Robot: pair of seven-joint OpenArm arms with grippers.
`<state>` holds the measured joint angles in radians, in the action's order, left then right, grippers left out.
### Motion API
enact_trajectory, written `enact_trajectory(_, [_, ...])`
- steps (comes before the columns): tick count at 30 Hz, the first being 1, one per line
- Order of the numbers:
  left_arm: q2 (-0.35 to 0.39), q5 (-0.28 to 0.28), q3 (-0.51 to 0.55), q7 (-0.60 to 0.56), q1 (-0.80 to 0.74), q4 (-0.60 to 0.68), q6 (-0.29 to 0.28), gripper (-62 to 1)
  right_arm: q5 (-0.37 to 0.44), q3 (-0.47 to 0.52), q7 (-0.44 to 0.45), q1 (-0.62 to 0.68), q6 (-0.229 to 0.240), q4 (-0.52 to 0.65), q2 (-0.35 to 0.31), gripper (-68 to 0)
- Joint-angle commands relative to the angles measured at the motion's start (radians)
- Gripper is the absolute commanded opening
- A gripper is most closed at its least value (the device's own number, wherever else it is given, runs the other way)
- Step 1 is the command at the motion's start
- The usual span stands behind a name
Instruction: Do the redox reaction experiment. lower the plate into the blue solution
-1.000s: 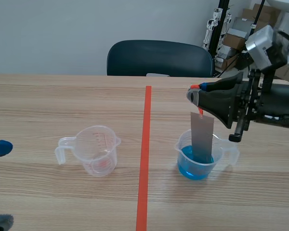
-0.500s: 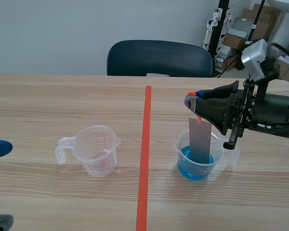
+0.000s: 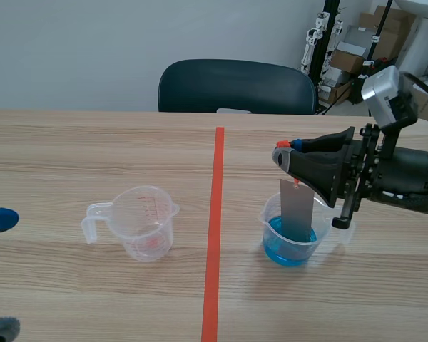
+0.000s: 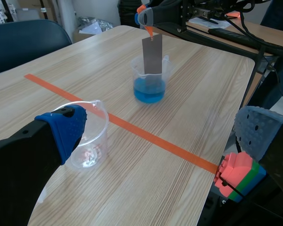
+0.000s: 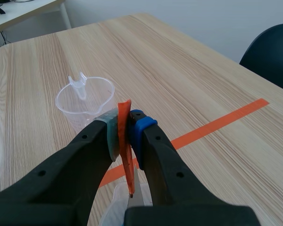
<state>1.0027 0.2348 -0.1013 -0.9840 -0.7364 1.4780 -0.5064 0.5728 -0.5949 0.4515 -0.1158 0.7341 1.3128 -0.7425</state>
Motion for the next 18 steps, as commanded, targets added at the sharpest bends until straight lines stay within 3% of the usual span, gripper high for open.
enact_trajectory(1, [-0.002, 0.007, 0.013, -0.014, 0.003, 0.018, -0.002, 1.4, -0.005, 0.008, -0.019, 0.002, 0.011, 0.002, -0.014, -67.8])
enact_trajectory(18, [-0.002, 0.007, 0.013, -0.014, 0.003, 0.018, -0.002, 1.4, 0.003, 0.008, -0.010, 0.002, 0.011, 0.002, -0.014, -67.8])
